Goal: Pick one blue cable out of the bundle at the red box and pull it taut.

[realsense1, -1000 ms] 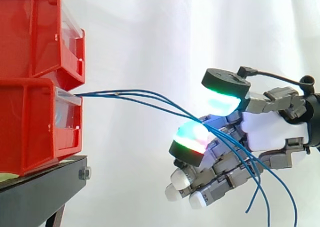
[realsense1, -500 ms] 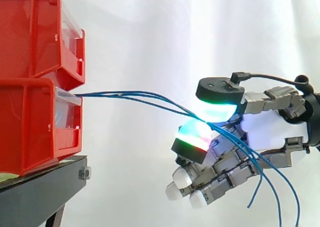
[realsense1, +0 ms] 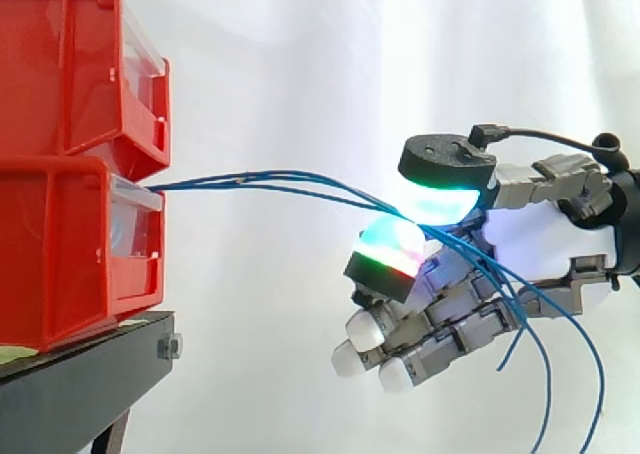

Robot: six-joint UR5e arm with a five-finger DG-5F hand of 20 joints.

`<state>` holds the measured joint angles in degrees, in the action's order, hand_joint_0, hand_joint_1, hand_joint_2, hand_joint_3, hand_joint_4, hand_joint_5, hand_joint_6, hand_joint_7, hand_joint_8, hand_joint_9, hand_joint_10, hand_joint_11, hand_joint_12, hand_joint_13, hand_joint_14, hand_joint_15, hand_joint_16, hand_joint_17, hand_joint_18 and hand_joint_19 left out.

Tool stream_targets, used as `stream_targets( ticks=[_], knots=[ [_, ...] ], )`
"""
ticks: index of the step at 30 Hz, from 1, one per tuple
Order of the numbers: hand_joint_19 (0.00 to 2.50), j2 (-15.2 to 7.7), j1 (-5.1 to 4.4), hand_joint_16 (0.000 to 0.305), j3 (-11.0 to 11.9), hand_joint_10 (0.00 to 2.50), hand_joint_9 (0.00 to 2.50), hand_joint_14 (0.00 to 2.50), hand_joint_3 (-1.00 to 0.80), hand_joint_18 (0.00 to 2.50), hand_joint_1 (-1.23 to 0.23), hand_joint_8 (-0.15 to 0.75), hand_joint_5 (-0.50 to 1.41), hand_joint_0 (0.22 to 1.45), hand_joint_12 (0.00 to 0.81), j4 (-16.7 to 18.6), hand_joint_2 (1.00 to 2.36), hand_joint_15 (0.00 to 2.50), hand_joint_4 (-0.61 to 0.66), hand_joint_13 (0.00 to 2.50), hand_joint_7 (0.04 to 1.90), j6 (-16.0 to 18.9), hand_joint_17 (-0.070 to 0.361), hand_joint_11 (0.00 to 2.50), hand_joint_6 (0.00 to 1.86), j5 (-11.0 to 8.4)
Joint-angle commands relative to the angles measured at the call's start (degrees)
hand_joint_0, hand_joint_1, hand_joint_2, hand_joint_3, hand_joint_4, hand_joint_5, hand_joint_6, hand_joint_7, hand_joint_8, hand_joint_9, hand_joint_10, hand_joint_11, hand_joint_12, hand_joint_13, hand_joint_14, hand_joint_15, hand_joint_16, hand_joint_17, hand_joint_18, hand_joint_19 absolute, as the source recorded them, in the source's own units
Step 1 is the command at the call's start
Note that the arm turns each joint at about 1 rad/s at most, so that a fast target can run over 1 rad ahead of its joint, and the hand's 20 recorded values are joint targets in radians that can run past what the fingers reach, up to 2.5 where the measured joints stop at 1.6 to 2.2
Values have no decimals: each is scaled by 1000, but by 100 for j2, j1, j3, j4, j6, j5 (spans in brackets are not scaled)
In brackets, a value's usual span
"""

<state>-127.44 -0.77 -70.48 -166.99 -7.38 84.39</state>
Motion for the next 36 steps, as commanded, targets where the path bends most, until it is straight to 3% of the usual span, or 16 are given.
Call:
stream_targets(
  ticks=[1, 12, 18, 23, 29, 36],
  knots=[
    [158, 9, 6, 60, 0, 8, 670, 4, -159, 428, -899, 365, -161, 646, 403, 0, 1024, 116, 99, 359, 1074, 0, 136, 315, 862, -11],
    [125, 0, 6, 60, 0, 9, 638, 4, -260, 399, -974, 350, -181, 699, 400, 0, 1020, 99, 57, 319, 1021, 17, 136, 343, 875, -11],
    [97, 9, -2, 61, 0, 13, 655, 4, -331, 391, -1012, 347, -183, 733, 401, 0, 1015, 92, 168, 304, 1062, 0, 137, 424, 875, -19],
    [139, 9, 6, 62, 0, 11, 645, 4, -500, 375, -1037, 352, -185, 602, 402, 0, 1000, 109, 190, 292, 1047, 26, 139, 419, 865, -2],
    [184, 0, 6, 69, 8, 9, 708, 5, -500, 399, -836, 392, -161, 467, 432, 0, 1000, 130, 228, 319, 1025, 9, 154, 412, 849, 7],
    [226, 9, 6, 64, 0, 10, 754, 6, -489, 360, -618, 389, -144, 528, 410, 9, 1001, 145, 203, 333, 1070, 9, 144, 403, 834, 7]
  ],
)
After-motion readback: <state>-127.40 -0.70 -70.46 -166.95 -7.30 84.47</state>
